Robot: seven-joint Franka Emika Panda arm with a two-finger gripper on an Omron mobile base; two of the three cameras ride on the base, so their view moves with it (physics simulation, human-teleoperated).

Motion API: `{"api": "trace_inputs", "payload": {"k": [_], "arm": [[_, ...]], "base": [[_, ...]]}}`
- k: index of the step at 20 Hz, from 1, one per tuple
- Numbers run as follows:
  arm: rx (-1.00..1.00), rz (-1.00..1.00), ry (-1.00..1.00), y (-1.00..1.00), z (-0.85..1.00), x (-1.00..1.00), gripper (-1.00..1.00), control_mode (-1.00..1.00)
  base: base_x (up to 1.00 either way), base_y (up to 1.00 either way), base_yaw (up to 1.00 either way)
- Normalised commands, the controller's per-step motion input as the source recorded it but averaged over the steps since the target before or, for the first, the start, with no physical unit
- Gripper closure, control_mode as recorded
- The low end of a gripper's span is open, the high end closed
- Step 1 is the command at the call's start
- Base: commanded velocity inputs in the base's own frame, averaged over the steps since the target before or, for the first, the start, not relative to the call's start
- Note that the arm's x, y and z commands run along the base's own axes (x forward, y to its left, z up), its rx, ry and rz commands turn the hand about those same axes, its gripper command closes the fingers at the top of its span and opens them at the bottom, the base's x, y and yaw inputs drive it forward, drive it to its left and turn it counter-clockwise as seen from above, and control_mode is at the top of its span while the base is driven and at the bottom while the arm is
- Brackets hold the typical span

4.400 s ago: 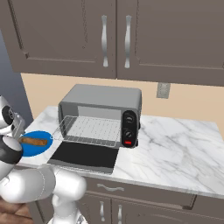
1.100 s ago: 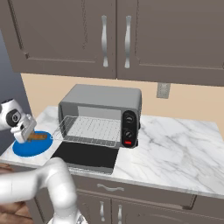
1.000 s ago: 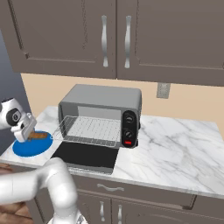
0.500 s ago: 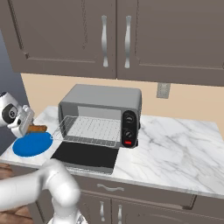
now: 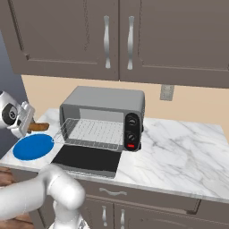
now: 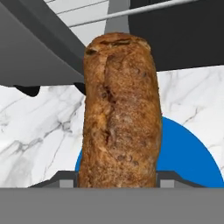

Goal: Pull the toaster oven rack outwards. Pick up the baguette from the plate and place it on the toaster oven rack. Close the toaster oven door fully and set the temperature to the lowest setting.

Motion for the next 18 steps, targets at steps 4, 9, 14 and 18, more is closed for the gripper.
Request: {"api": "trace_inputs", "payload": {"k": [4, 9, 14, 18], "arm": [[0.16, 0.0, 0.0, -0.74, 0.01, 0.0, 1.0, -1.0], [0.19, 0.0, 0.0, -0.69, 0.13, 0.0, 1.0, -1.0], [0.08, 0.0, 0.0, -0.47, 0.28, 0.0, 1.0, -1.0], [0.03, 0.0, 0.0, -0.4, 0.18, 0.0, 1.0, -1.0]], "base": [[0.0, 0.0, 0.0], [0.0, 0.0, 0.0], [0.0, 0.0, 0.0], [0.0, 0.0, 0.0]]}}
